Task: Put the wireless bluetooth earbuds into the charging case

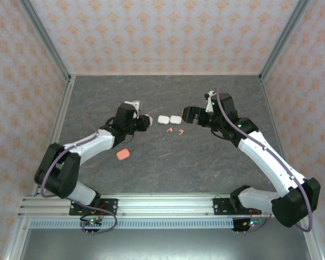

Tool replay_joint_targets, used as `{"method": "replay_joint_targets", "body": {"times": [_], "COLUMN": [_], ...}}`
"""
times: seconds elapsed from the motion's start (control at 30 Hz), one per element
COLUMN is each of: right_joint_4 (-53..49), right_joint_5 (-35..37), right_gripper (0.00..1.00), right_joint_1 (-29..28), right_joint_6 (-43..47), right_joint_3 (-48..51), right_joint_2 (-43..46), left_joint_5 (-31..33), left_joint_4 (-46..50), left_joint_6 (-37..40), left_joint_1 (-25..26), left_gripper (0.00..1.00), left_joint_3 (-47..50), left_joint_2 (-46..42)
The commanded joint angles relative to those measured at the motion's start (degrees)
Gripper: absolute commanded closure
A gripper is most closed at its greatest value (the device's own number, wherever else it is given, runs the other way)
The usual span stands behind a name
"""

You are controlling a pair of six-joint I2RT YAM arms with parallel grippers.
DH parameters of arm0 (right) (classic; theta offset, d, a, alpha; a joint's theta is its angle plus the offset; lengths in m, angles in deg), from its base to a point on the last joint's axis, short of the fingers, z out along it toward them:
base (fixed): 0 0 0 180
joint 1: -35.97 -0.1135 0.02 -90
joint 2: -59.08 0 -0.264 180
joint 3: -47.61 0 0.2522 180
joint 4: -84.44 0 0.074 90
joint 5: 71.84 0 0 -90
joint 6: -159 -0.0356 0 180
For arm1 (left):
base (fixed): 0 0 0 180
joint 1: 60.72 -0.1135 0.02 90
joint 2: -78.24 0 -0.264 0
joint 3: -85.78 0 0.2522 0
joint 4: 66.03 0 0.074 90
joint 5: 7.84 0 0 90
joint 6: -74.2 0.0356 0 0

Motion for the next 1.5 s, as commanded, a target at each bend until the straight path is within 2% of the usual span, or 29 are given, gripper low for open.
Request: {"method": "replay_joint_targets", "body": {"times": [0.0,0.27,0.33,0.43,0.6,0.77,0.97,1.1,1.27,1.47], "right_joint_4": [-0.7,-1.2,-1.3,-1.3,-0.6,-0.5,-1.8,-2.1,-1.0,3.1], "right_joint_5": [-0.7,-0.6,-0.6,-0.8,-1.8,-4.6,-7.5,-6.6,-5.7,-6.9], "right_gripper": [0.01,0.01,0.01,0.01,0.01,0.01,0.01,0.01,0.01,0.01], "right_joint_1": [0.3,0.3,0.3,0.3,0.3,0.2,-0.1,-3.4,-10.3,-17.1], "right_joint_6": [-0.7,-0.9,-0.8,-0.8,-0.7,0.7,4.0,9.5,22.5,41.2], "right_joint_3": [0.4,0.8,0.7,0.8,1.4,0.8,-0.1,0.0,0.5,0.6], "right_joint_2": [-0.4,-0.3,-0.4,-0.4,-0.3,-2.0,-3.8,-3.9,-3.6,-6.8], "left_joint_5": [-4.8,-9.0,-9.3,-9.1,-7.6,-6.0,-4.6,-3.2,-1.2,6.1], "left_joint_4": [1.6,0.5,-0.1,-0.9,-0.2,2.1,3.4,5.6,10.9,19.5], "left_joint_6": [-0.9,-3.1,-3.5,-4.1,-3.6,-1.4,0.2,1.1,0.7,-3.8], "left_joint_1": [-2.1,-4.3,-4.4,-4.8,-5.2,-5.5,-6.9,-8.2,-10.9,-14.7], "left_gripper": [1.00,1.00,0.97,0.89,0.64,0.49,0.36,0.32,0.30,0.26], "left_joint_3": [-4.9,-12.2,-13.1,-13.9,-13.9,-13.7,-12.2,-10.7,-8.1,-2.0], "left_joint_2": [4.4,17.4,19.4,21.3,21.5,21.2,16.4,9.9,-0.4,-15.1]}}
